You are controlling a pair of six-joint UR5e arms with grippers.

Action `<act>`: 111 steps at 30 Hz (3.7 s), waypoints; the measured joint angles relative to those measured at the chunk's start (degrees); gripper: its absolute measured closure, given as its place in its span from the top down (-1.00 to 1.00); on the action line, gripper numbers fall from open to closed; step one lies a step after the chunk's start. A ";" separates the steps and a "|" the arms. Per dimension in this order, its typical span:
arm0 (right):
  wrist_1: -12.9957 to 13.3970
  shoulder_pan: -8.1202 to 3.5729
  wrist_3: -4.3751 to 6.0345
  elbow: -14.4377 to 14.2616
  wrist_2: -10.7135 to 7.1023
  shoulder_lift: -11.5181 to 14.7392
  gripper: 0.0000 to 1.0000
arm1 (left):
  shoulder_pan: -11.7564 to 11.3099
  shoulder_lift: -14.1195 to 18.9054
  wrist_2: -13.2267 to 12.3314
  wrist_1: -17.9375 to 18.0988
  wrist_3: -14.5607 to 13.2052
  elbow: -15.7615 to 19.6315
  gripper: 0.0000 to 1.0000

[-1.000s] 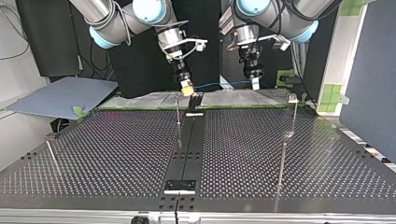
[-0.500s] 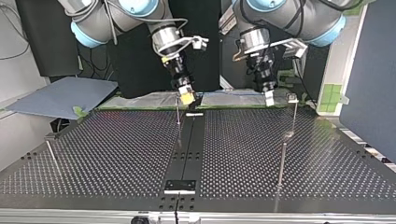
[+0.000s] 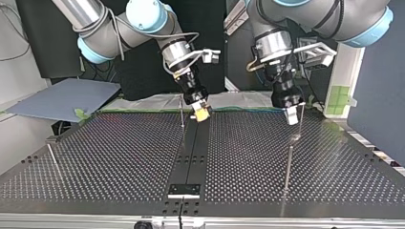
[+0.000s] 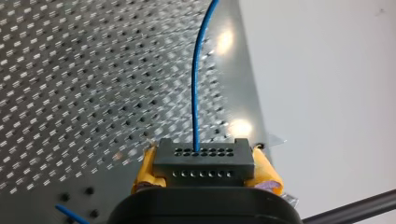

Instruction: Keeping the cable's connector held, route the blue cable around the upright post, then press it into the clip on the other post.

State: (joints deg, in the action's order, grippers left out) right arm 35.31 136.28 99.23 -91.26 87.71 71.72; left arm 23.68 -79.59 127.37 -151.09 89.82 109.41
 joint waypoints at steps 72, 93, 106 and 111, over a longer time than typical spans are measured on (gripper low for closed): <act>-0.67 -3.14 1.66 15.19 -4.81 -10.87 -1.00 | -28.01 -21.03 -35.18 -9.08 4.56 -15.74 -1.00; -2.63 -2.39 -1.20 15.16 -4.77 -18.59 -1.00 | -26.61 -23.86 -35.00 -8.59 7.32 -15.72 -0.79; -3.03 -2.00 -1.59 15.10 -4.45 -21.29 -1.00 | -26.37 -24.77 -33.85 -10.42 14.20 -15.72 0.56; -2.93 -1.98 -2.06 14.39 -3.79 -22.70 -1.00 | -25.78 -27.23 -35.13 -11.59 14.56 -15.74 0.87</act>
State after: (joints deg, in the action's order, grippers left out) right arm 32.37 134.30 97.17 -76.87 83.92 49.01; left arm -2.09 -106.82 92.25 -162.69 104.39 93.68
